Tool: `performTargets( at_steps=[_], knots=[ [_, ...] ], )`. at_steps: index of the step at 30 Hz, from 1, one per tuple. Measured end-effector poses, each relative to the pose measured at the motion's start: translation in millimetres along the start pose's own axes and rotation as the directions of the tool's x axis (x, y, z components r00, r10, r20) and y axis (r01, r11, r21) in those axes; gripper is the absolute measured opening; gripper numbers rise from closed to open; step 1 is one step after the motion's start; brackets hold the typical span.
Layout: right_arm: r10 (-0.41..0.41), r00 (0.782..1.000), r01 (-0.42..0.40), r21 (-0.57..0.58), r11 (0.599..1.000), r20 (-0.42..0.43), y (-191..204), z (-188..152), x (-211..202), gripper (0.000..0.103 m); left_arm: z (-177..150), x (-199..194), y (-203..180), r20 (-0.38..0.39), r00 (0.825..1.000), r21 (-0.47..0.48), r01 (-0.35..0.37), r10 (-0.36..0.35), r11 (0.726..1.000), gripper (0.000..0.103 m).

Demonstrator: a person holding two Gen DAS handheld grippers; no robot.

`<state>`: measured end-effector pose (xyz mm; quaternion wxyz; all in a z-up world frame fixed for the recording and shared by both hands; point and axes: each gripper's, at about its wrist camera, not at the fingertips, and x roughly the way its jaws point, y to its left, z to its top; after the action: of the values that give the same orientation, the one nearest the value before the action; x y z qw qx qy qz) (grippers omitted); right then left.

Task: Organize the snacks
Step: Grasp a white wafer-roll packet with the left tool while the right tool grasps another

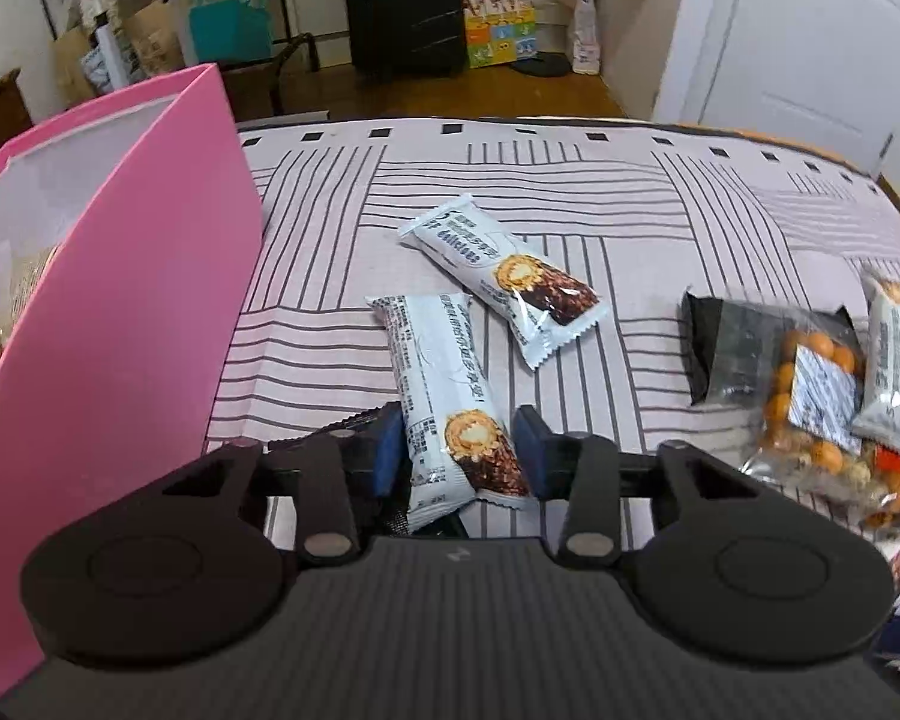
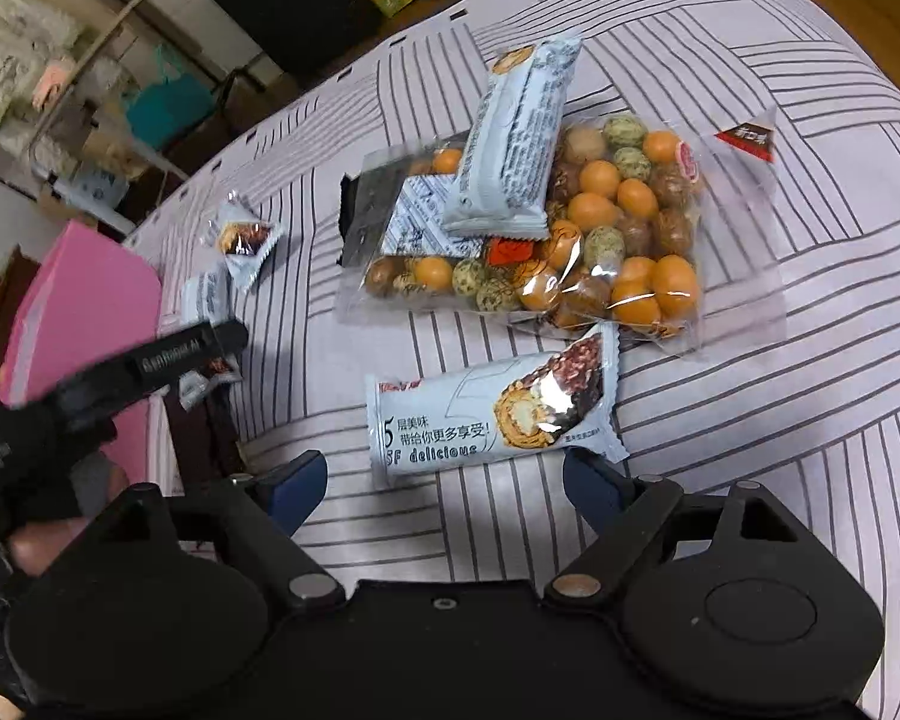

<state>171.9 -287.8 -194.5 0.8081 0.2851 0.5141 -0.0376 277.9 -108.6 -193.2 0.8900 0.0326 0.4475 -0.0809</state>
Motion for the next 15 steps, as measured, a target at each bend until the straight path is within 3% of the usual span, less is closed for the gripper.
performTargets(
  at_steps=[9,15],
  knots=[
    [0.083,0.996,-0.089,0.232,0.969,0.036,-35,4,-4,0.088,-19,-22,-8,-0.035,0.995,0.03,0.092,-0.091,0.995,0.032],
    [-0.03,0.996,0.012,0.221,0.975,0.079,-29,2,-8,0.084,-37,-39,-14,-0.084,0.985,0.035,0.155,-0.152,0.987,0.032]
  ],
)
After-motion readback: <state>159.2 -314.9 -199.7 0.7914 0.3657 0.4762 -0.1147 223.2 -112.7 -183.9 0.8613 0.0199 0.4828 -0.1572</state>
